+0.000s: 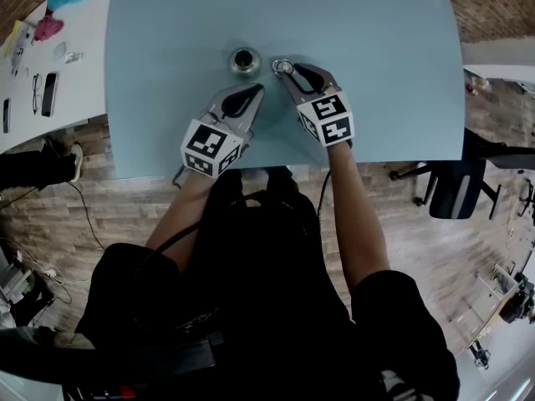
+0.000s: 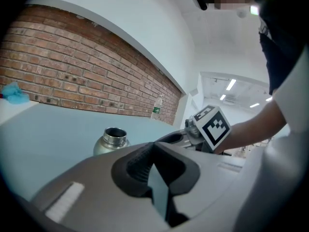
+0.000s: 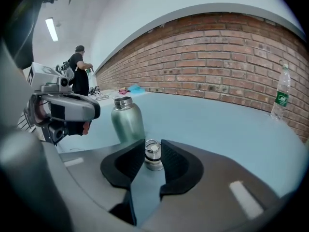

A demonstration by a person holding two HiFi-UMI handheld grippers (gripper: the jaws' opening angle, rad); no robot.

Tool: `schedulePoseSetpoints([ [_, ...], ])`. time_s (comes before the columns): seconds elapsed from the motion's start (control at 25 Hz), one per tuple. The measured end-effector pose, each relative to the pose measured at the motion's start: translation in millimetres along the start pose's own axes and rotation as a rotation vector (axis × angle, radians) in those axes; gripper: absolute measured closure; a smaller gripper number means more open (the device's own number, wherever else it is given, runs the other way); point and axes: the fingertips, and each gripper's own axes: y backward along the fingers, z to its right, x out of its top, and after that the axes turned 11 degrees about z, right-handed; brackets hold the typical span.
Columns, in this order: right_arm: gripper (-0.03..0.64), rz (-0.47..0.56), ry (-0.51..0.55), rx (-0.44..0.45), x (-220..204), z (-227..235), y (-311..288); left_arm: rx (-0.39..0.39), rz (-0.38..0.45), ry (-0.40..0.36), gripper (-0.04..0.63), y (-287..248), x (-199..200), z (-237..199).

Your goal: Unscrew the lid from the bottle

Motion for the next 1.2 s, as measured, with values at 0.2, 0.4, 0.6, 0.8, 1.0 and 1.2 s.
schedulePoseSetpoints([
  [0.2,0.600,0.019,-0.036,-0.030,0,3,4,0.007,-0.006,0.005,0.595,4,6,-3],
  [0.4,0.614,0.035,-0.043,-0.024,3,3,8,-0.010,-0.020,-0.002,0.595,2,8,0],
  [0.6,0.615,0.051,-0.046,-0.016,12,-2,13,-0.008,-0.008,-0.005,0.596,5,15,1],
  [0.8,0.615,0.075,-0.052,-0.021,21,-7,17,0.023,0.015,-0.009,0.596,12,23,-7],
  [1.0,0.615,0.118,-0.052,-0.014,38,-15,23,0.046,0.016,-0.030,0.596,18,31,-14],
  [1.2,0.615,0.150,-0.058,-0.017,49,-22,31,0.052,0.030,-0.035,0.595,23,40,-17],
])
